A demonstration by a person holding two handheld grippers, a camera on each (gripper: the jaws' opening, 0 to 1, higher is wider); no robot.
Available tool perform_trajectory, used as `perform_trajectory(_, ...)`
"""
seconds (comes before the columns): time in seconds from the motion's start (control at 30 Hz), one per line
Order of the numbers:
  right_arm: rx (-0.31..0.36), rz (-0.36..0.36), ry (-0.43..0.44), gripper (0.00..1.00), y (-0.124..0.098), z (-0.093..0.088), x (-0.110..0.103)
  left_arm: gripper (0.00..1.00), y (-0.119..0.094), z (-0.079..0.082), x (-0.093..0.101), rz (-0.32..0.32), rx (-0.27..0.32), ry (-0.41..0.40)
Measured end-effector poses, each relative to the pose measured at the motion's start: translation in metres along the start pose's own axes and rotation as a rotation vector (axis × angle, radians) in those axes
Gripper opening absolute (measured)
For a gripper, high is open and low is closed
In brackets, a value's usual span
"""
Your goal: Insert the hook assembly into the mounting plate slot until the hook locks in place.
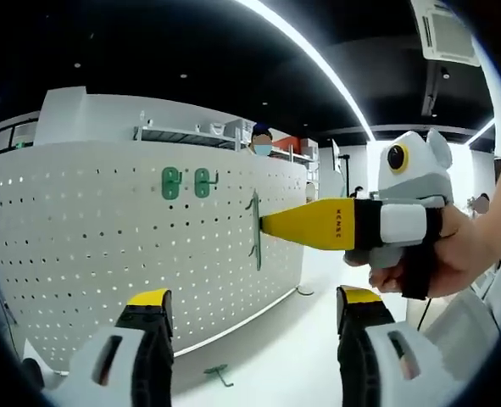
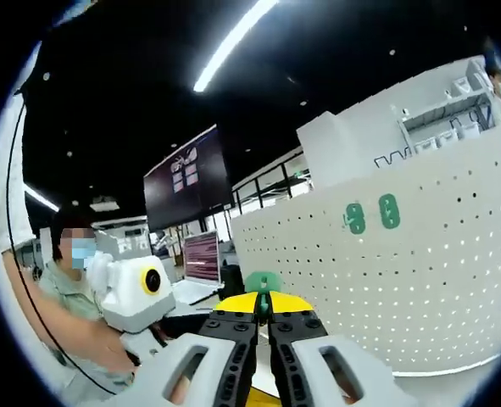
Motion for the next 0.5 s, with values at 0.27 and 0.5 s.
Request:
perform_trajectory(0.27, -0.019, -0.026, -0.118, 0.01, 0.0, 0.003, -0.001, 0.8, -0.001, -0.002, -0.001, 0.002, -0.01, -0.007)
perform_trajectory(0.5, -0.007, -0.05, -0.092, 0.01, 0.0, 0.009, 0.008, 0.78, -0.002, -0.001, 0.0, 0.001, -0.005, -0.001)
Point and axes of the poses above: the point that each gripper's makers call its tool centre point, and the gripper's own axes: y roughly forward along the fingers, x roughly to its right, z roughly out of its top, the point moved 5 cm from there along -y, roughly backward along the fingers, and after that the axes turned 10 degrees about -y, right-handed, at the moved point
